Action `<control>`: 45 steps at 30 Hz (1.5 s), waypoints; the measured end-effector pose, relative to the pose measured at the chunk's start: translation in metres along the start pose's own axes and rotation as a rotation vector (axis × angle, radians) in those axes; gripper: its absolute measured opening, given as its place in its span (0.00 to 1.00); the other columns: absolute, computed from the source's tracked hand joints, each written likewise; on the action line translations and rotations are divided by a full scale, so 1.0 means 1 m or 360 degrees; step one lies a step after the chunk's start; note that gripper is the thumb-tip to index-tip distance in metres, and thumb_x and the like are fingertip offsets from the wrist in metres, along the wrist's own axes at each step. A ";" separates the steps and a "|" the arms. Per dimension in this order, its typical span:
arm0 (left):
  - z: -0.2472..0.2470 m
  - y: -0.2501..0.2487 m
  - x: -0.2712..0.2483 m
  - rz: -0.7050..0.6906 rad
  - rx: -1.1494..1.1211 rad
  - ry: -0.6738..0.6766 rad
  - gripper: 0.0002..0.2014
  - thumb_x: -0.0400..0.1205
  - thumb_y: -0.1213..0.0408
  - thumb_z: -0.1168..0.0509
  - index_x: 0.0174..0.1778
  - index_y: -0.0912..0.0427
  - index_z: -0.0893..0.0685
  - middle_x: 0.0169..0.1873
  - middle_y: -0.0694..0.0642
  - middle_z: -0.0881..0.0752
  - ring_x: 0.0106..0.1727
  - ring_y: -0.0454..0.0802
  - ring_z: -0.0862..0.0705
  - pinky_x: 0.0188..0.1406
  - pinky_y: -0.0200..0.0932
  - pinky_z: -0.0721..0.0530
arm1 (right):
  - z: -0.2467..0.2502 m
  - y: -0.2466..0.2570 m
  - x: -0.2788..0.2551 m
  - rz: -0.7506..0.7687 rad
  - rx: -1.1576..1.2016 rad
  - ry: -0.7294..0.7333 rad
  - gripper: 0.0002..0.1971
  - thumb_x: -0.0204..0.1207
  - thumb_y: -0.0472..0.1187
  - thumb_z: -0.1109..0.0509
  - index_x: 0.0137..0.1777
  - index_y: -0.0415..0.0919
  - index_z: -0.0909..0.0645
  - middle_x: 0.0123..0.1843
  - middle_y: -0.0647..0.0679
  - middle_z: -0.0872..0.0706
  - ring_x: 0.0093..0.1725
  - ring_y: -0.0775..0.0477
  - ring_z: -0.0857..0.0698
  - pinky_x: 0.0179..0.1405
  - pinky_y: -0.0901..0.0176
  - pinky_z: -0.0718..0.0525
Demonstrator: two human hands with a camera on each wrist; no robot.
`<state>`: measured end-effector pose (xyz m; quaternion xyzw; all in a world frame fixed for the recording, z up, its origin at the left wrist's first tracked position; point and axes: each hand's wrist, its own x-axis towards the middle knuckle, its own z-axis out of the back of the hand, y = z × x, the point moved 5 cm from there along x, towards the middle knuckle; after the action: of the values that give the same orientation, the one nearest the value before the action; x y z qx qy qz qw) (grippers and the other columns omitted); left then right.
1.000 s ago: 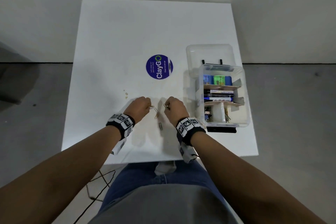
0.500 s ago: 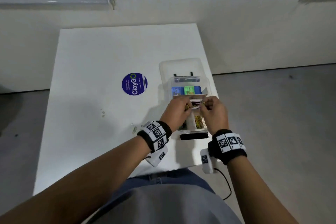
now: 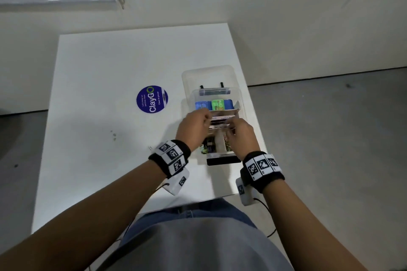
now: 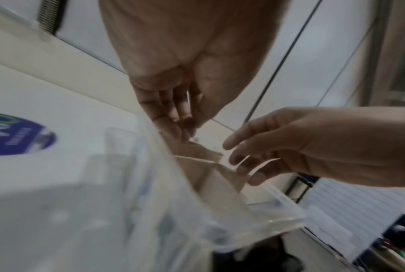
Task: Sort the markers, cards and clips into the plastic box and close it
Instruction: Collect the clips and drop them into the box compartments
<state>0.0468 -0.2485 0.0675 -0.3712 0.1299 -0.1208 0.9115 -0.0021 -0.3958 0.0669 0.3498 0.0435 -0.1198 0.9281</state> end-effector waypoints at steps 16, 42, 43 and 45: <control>0.030 0.220 -0.086 0.0737 0.0381 0.0172 0.18 0.78 0.51 0.30 0.57 0.58 0.21 0.56 0.57 0.18 0.57 0.56 0.17 0.53 0.52 0.18 | -0.202 0.081 -0.013 -0.0016 -0.0436 0.0892 0.16 0.83 0.41 0.38 0.66 0.33 0.27 0.65 0.37 0.23 0.62 0.34 0.18 0.58 0.47 0.20; 0.040 0.224 -0.057 0.0094 0.0382 0.0417 0.14 0.80 0.71 0.38 0.61 0.58 0.19 0.48 0.57 0.15 0.50 0.56 0.17 0.50 0.50 0.20 | -0.233 0.080 -0.001 -0.0002 -0.0470 0.0638 0.14 0.80 0.36 0.36 0.63 0.34 0.27 0.63 0.38 0.26 0.55 0.35 0.18 0.43 0.49 0.19; 0.037 0.224 -0.055 0.0100 0.0451 0.0423 0.13 0.80 0.72 0.38 0.60 0.60 0.19 0.51 0.59 0.16 0.54 0.58 0.18 0.51 0.50 0.21 | -0.233 0.083 -0.001 0.0001 -0.0473 0.0638 0.12 0.81 0.36 0.40 0.62 0.33 0.26 0.63 0.38 0.25 0.55 0.34 0.18 0.42 0.50 0.21; 0.031 0.225 -0.052 0.0104 0.0554 0.0421 0.12 0.80 0.74 0.39 0.58 0.62 0.18 0.54 0.62 0.18 0.58 0.60 0.21 0.52 0.49 0.23 | -0.230 0.088 -0.002 0.0016 -0.0521 0.0665 0.13 0.83 0.36 0.46 0.62 0.31 0.26 0.62 0.36 0.25 0.56 0.33 0.19 0.43 0.49 0.24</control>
<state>0.0361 -0.0554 -0.0625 -0.1846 0.2373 -0.1595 0.9403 0.0184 -0.1792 -0.0495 0.2124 0.2513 -0.0316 0.9438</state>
